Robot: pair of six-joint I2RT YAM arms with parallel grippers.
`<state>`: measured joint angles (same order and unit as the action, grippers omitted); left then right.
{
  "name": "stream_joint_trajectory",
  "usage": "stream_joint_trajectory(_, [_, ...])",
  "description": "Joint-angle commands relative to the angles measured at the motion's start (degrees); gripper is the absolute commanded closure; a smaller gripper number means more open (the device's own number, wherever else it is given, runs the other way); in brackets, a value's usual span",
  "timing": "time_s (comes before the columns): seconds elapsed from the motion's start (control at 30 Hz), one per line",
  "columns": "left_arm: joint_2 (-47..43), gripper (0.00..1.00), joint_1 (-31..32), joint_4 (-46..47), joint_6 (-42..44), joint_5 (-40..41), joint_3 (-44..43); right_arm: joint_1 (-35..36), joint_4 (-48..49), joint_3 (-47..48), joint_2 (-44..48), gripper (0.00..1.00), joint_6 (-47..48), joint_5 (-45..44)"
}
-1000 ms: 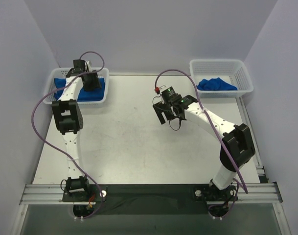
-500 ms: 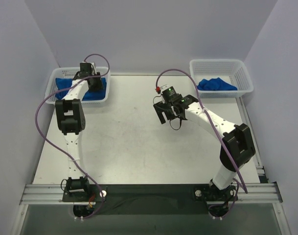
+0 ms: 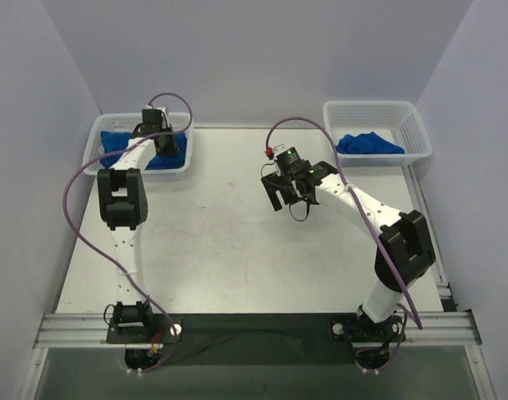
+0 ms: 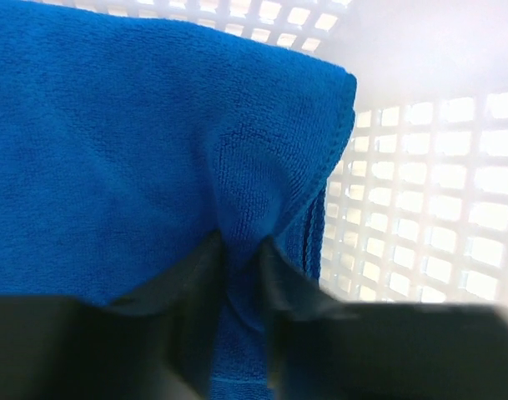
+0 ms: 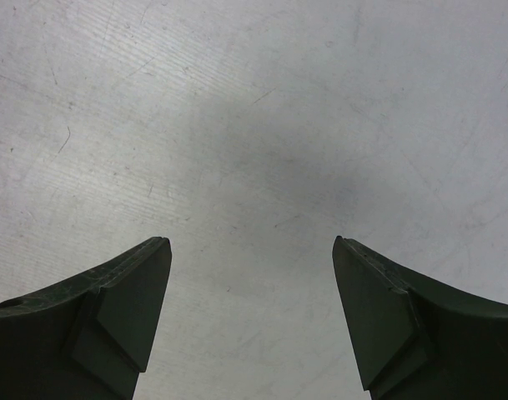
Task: Fold and stack the towels
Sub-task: Neatly place the folded towel into the bin
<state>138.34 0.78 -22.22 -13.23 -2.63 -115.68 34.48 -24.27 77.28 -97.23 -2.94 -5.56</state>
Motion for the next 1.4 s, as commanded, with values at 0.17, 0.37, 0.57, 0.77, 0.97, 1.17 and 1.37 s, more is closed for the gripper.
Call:
stream_joint_trajectory(0.17, [-2.11,0.95,0.19,-0.9,-1.35,-6.76,-0.95,-0.47,-1.57,-0.99,1.17,0.2,-0.05,-0.68])
stream_joint_trajectory(0.37, [-4.3,0.96,-0.42,-0.9,-3.64,-12.3,-1.31,-0.47,-1.48,-0.9,1.25,0.2,0.04,-0.68])
stream_joint_trajectory(0.57, [-5.89,0.99,-0.51,-0.98,-4.61,-14.94,-0.69,-0.47,-1.48,-0.99,1.34,0.2,0.04,-0.5])
stream_joint_trajectory(0.77, [-7.12,0.99,-0.51,-1.34,-5.05,-16.0,-0.34,-0.47,-1.48,-1.07,1.43,0.2,0.13,-0.5])
stream_joint_trajectory(0.97, [-8.0,0.99,-0.51,-1.34,-4.7,-16.61,-0.25,-0.46,-1.39,-1.25,1.34,0.2,-0.05,-0.59])
stream_joint_trajectory(1.17, [-8.35,0.99,-0.51,-1.77,-4.52,-17.93,2.03,-0.47,-1.39,-1.16,1.08,0.2,-0.31,-0.33])
stream_joint_trajectory(1.37, [-7.83,0.64,-0.51,-2.39,-4.34,-18.37,4.15,-0.47,-1.48,-0.99,0.99,0.2,-0.4,0.11])
